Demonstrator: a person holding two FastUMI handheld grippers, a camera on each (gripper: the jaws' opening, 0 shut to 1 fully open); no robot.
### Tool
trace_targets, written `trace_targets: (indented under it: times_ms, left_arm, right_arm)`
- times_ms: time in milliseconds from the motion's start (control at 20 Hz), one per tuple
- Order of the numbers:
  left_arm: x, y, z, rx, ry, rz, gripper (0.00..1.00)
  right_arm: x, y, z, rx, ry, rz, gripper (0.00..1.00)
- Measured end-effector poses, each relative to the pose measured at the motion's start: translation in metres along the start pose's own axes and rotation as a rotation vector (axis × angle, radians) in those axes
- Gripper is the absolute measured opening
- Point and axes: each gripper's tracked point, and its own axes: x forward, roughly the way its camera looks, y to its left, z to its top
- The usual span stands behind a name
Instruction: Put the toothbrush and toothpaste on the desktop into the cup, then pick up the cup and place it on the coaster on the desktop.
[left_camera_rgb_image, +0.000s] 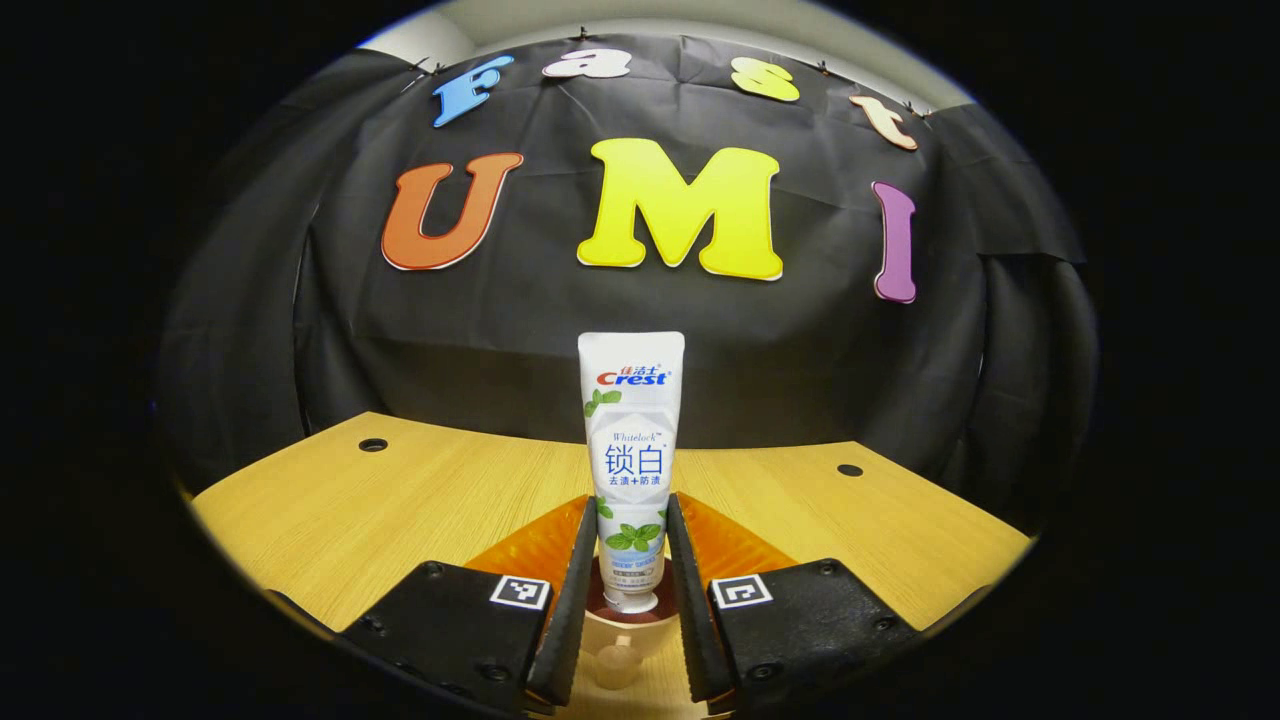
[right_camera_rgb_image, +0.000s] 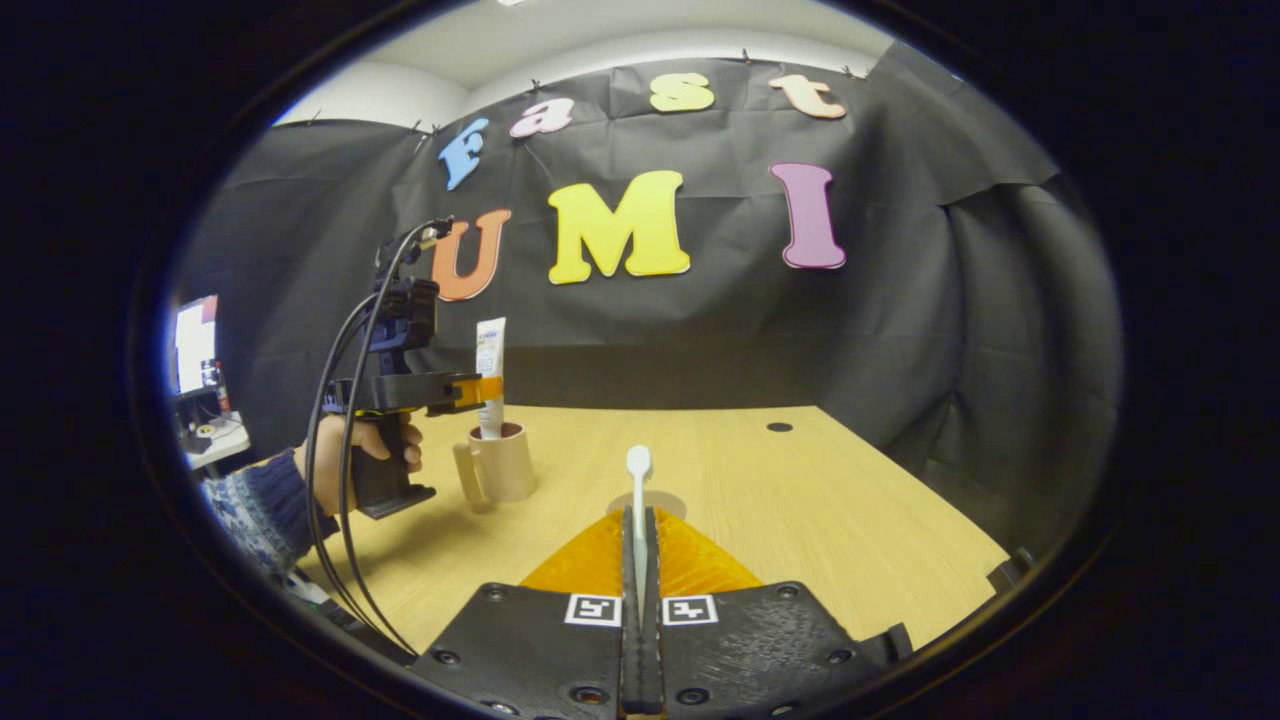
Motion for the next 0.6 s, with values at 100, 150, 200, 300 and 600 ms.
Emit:
trace_targets:
  times_ms: [100, 150, 200, 300, 600]
  left_arm:
    - [0.000, 0.005, 0.006, 0.021, -0.020, 0.036, 0.47]
    - [-0.001, 0.003, 0.011, 0.023, -0.032, 0.033, 0.51]
    - [-0.003, 0.000, 0.016, 0.022, -0.043, 0.028, 0.64]
    - [-0.009, -0.001, 0.022, 0.037, -0.059, 0.033, 0.89]
    - [-0.037, 0.009, 0.026, 0.018, -0.064, 0.049, 0.99]
  right_arm:
    - [0.002, -0.002, 0.000, -0.004, 0.001, -0.007, 0.00]
    - [0.002, -0.004, -0.001, -0.005, 0.002, -0.010, 0.00]
    - [0.001, -0.004, -0.001, -0.004, 0.002, -0.014, 0.00]
    - [0.004, -0.004, -0.001, 0.004, 0.005, -0.016, 0.00]
    - [0.016, 0.010, 0.012, 0.001, -0.005, -0.003, 0.00]
